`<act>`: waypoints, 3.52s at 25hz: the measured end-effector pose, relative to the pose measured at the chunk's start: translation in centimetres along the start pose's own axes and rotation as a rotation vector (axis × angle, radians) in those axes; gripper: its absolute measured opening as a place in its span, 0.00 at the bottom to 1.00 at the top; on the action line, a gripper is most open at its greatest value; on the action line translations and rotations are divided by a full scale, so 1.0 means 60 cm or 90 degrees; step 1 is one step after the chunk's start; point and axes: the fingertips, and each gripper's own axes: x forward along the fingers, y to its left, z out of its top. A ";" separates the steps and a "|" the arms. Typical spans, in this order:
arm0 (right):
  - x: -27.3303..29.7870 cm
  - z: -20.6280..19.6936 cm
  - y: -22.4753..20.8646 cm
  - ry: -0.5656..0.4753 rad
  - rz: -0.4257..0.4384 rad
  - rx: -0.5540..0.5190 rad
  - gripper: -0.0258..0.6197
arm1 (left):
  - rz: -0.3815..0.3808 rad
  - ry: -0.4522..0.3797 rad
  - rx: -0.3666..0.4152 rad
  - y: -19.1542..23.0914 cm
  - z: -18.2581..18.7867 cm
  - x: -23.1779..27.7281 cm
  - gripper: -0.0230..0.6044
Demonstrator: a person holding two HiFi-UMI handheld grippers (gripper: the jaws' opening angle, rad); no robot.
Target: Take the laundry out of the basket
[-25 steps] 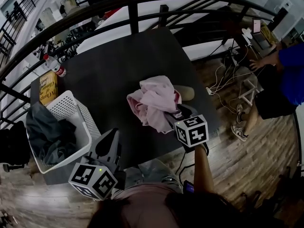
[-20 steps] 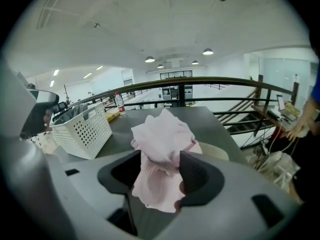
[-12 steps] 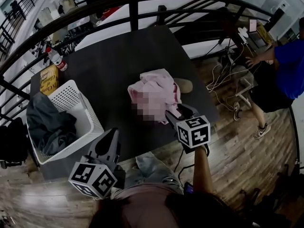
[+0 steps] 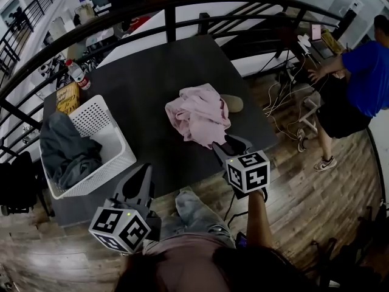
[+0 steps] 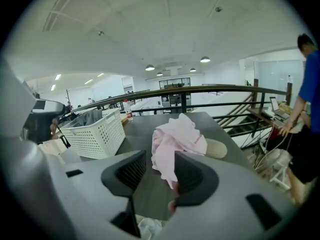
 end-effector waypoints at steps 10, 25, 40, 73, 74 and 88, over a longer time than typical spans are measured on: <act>-0.073 -0.008 0.078 -0.045 0.003 0.006 0.27 | -0.008 -0.026 0.015 -0.011 -0.017 -0.090 0.03; -0.147 -0.019 0.194 -0.095 0.005 -0.010 0.15 | -0.029 -0.073 -0.003 -0.003 -0.040 -0.220 0.03; -0.195 0.028 0.245 -0.150 0.015 -0.070 0.09 | 0.022 -0.109 -0.015 0.013 -0.045 -0.270 0.03; -0.298 0.024 0.106 -0.172 0.196 -0.075 0.07 | 0.148 -0.156 -0.037 -0.184 -0.095 -0.187 0.03; -0.299 0.023 0.103 -0.174 0.199 -0.076 0.06 | 0.150 -0.161 -0.037 -0.187 -0.097 -0.186 0.03; -0.297 0.036 0.101 -0.200 0.281 -0.056 0.07 | 0.198 -0.179 -0.040 -0.197 -0.099 -0.190 0.03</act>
